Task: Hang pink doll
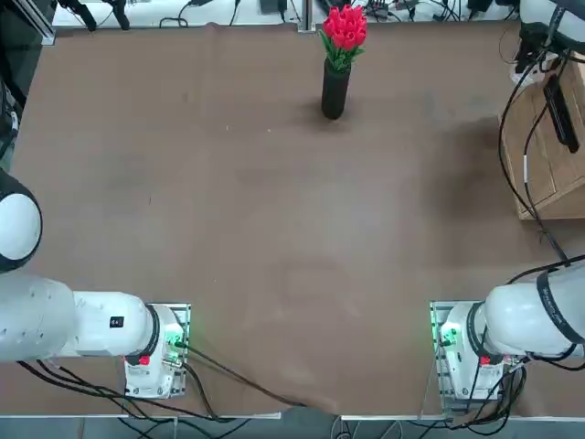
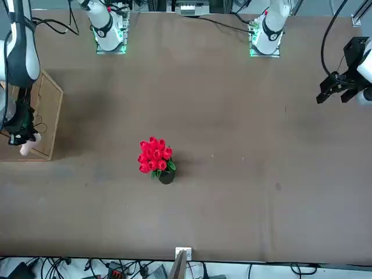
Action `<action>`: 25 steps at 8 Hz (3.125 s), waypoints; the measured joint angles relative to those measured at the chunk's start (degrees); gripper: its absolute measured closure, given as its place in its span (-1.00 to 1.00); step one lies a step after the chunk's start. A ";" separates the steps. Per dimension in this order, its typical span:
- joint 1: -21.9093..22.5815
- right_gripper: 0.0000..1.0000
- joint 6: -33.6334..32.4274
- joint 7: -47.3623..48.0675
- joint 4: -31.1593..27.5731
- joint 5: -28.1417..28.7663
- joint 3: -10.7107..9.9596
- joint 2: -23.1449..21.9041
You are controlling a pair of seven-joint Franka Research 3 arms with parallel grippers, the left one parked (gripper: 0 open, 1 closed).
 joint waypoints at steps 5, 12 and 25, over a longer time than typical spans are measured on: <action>-0.17 0.85 0.91 -0.64 -0.31 0.00 0.00 0.02; -0.78 0.15 1.67 -1.93 -1.06 0.00 0.00 0.08; 2.61 -1.00 -33.10 -70.90 21.80 12.68 5.41 -2.80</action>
